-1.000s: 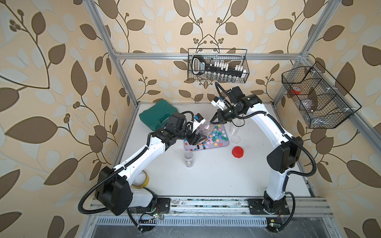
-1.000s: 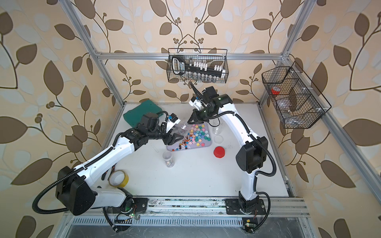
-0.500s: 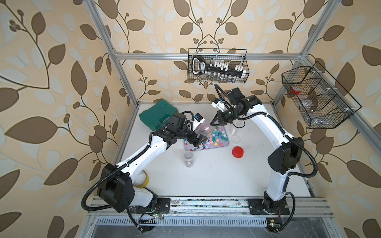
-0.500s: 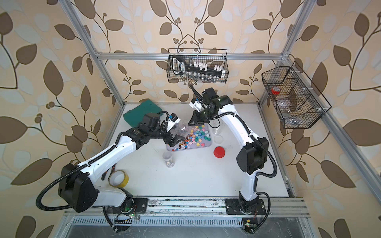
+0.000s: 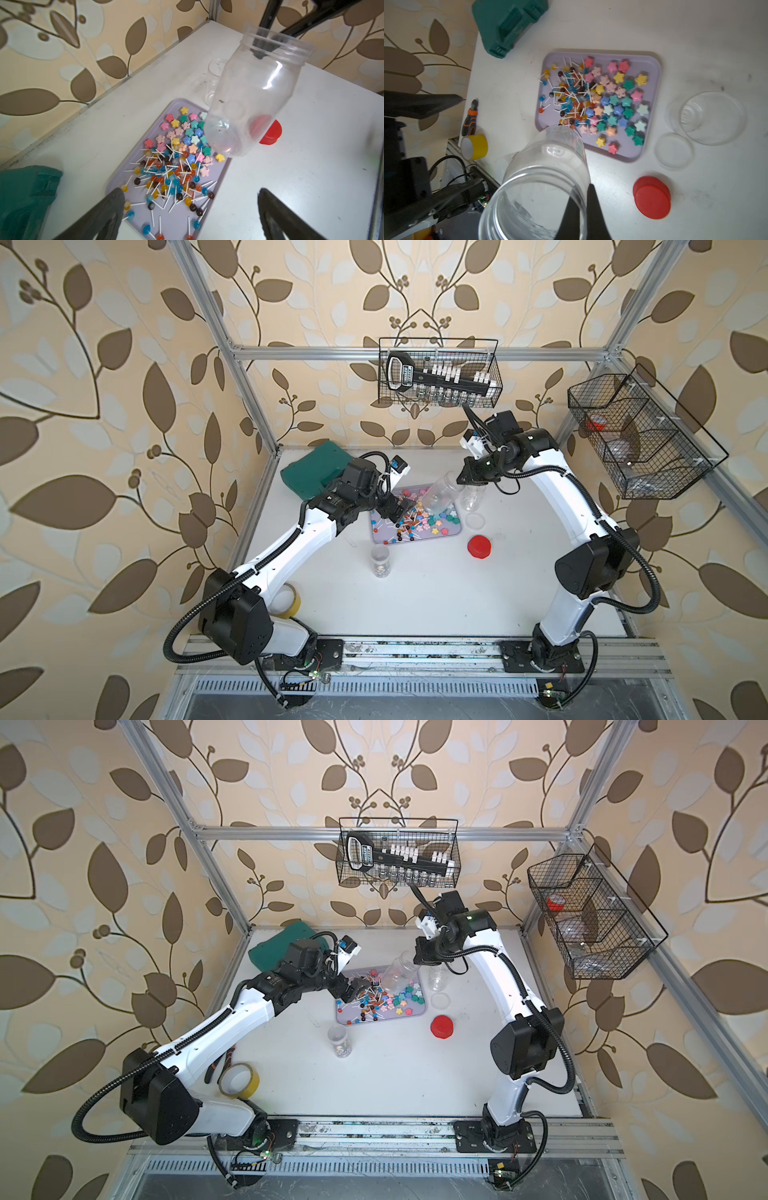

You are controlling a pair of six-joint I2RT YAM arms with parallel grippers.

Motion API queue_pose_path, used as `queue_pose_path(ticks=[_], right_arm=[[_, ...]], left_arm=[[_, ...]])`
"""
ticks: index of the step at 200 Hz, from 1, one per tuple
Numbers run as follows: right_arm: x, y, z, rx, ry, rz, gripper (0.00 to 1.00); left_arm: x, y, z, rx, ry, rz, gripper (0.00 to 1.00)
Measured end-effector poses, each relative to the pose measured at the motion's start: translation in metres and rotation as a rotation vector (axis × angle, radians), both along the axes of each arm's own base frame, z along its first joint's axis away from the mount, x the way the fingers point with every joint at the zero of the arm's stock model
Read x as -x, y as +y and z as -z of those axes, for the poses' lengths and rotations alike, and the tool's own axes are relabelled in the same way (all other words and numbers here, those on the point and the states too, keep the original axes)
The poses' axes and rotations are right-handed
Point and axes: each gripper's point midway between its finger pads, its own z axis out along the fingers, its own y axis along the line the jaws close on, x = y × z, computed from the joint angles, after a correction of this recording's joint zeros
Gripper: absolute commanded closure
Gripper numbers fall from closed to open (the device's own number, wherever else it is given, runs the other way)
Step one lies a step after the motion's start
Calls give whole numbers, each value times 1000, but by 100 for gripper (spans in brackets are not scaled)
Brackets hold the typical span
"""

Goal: Pour the candies out of the jar
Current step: Place the jar at the center of the board.

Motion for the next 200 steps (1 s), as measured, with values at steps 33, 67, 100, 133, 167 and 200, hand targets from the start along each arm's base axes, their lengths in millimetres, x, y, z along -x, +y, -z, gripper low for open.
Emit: queue_pose_path(ticks=[33,67,100,133,167,200], right_arm=[[-22,-36,-19,110,-90,111,100],[-53,-45,-43,143,-194,179,100],[-84,-46,-16,183,-177,213,100],[-103,-47,16,216,-150,239,100],[-116,-48,14,218,-196,266,100],[-130,-47,20,227,-227,283,100]], left_arm=[[-21,12,0,-13,45,-152,1],[-28,17,18,-17,126,-234,1],[-26,20,25,-1,176,-271,1],[-25,19,26,10,189,-281,1],[-25,19,26,4,186,-284,1],[-22,14,26,-16,172,-279,1]])
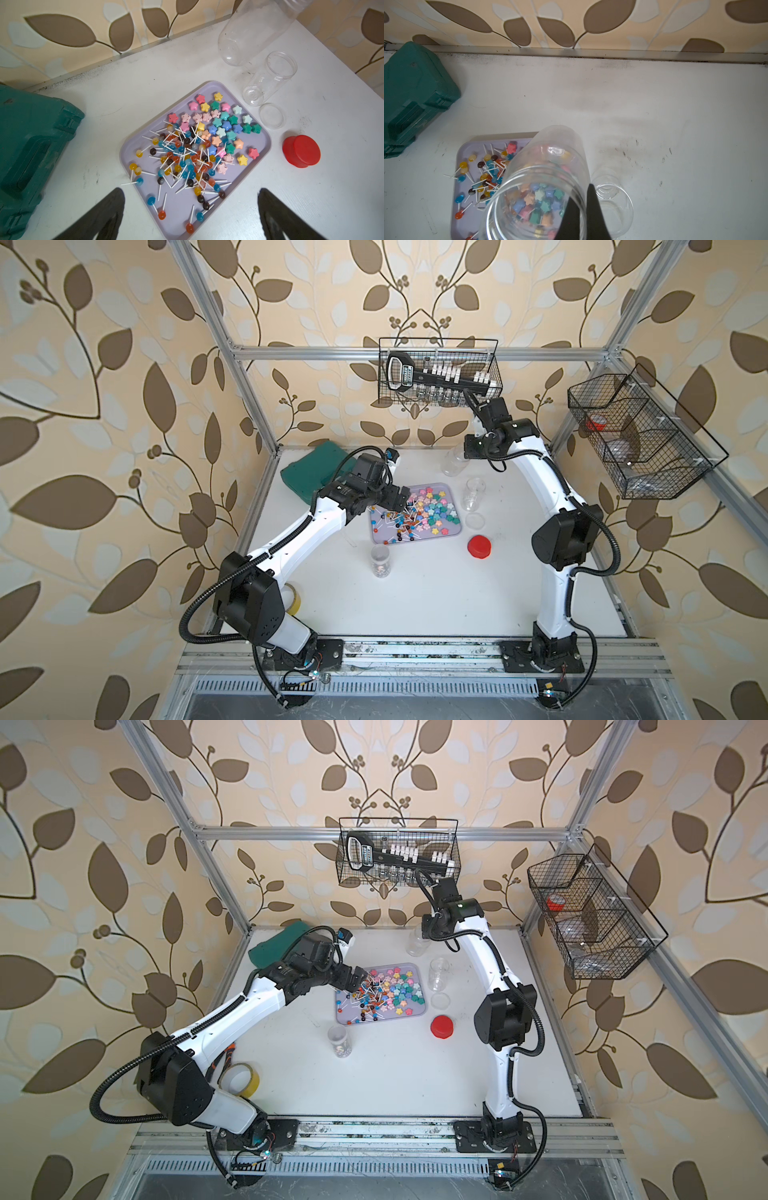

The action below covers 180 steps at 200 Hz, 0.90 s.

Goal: Pour the candies out of the jar
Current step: Place the jar at the center of the board.

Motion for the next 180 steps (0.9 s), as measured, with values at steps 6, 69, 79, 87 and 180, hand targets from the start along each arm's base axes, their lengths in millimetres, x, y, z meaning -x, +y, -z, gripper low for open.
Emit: queue_pose_path(ticks=[6,69,79,87,180], right_arm=[[-2,0,4,4,2,2,100],[-16,-3,53,54,74,19,100],[-17,-5,56,65,77,21,100],[-17,-6,58,73,78,23,100],[-22,-24,90,151,127,39,100]], left_arm=[[0,0,0,-4,-2,-2,1],[1,-2,0,-12,-6,3,1],[1,-2,0,-12,-6,3,1],[1,-2,0,-12,-6,3,1],[2,0,2,-17,3,-13,1]])
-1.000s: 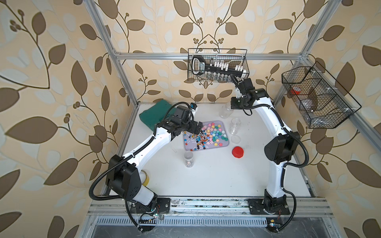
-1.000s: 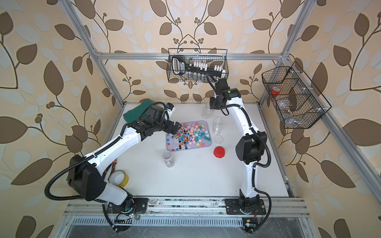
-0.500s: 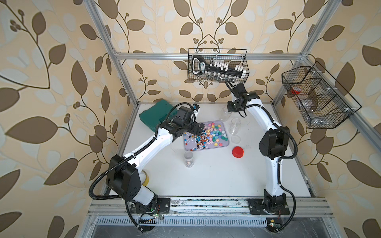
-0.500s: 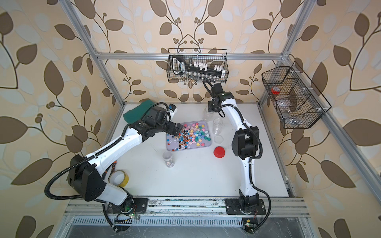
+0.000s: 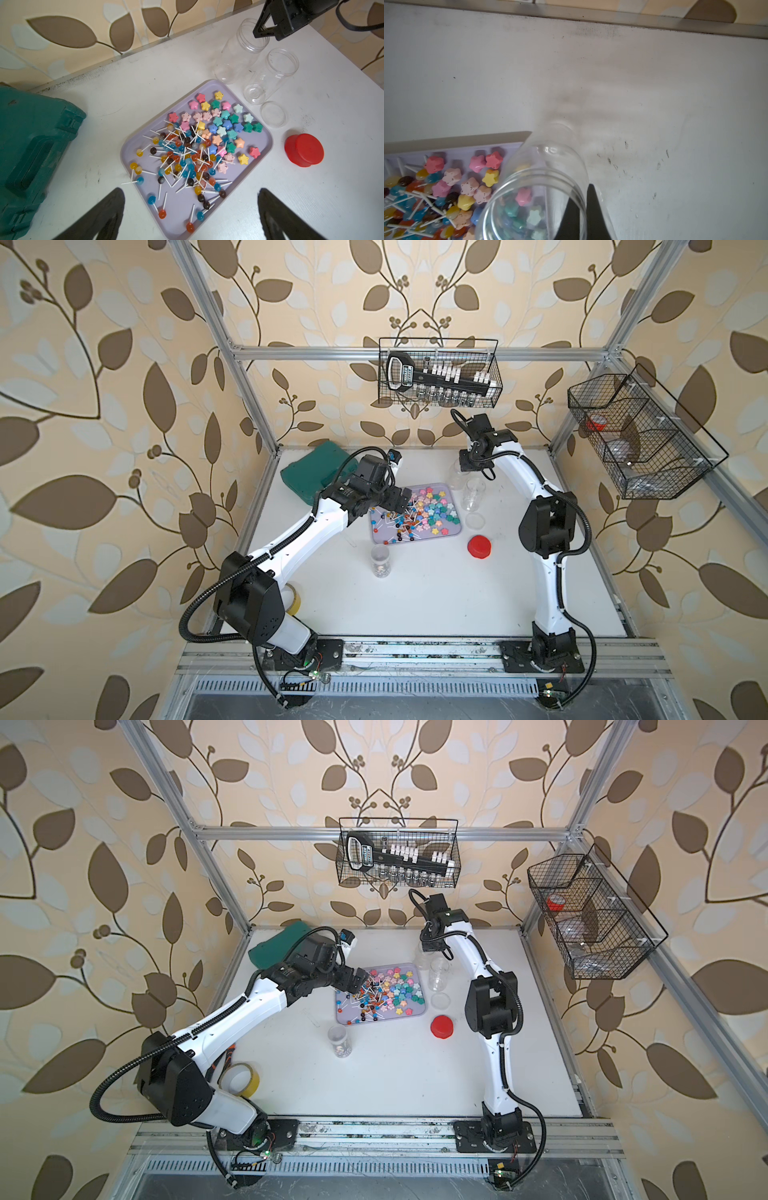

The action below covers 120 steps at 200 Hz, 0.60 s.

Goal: Pour the candies out of the jar
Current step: Place the jar at the center of the board.

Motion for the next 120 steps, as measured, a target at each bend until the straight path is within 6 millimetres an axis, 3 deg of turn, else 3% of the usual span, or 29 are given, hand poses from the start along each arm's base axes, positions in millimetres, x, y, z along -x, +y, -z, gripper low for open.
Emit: queue_pose_path(ticks=[64,80,120], right_arm=[[-1,-10,10,11,21,13,100],[-1,-11,10,12,21,12,94],[-1,-14,10,14,22,13,91]], left_arm=[[1,1,18,-27,64,-13,1],[1,1,19,-29,68,-13,1],[1,1,19,-29,68,-13,1]])
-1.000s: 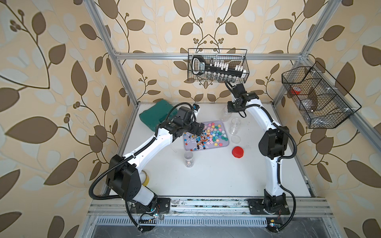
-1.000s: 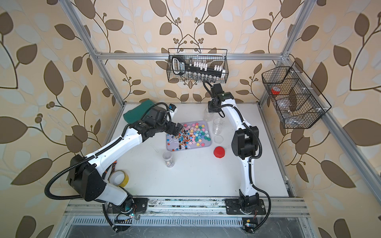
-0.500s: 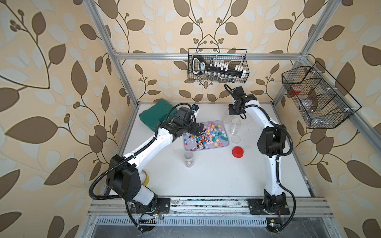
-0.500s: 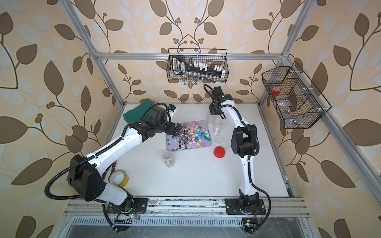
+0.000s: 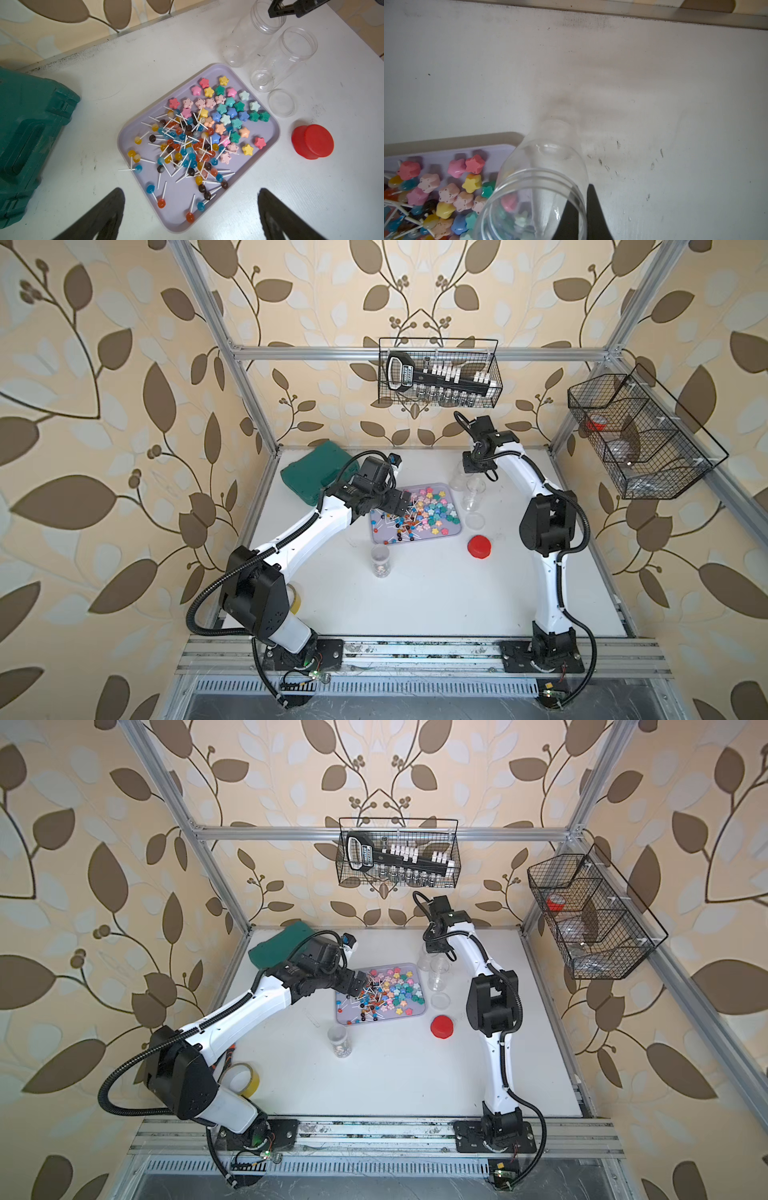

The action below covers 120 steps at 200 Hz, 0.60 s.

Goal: Pour the candies out of the jar
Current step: Place the jar at the center of the board.

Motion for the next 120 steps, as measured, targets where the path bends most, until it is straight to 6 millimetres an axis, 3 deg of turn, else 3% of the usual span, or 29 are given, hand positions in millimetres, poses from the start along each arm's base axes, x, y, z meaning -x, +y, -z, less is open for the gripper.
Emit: queue_pose_path(ticks=[67,120], right_arm=[[-1,-3,0,-2,1,0,73],[-1,-2,-1,-11,-3,-5,68]], left_arm=[[0,0,0,0,0,0,1],[0,0,0,0,0,0,1]])
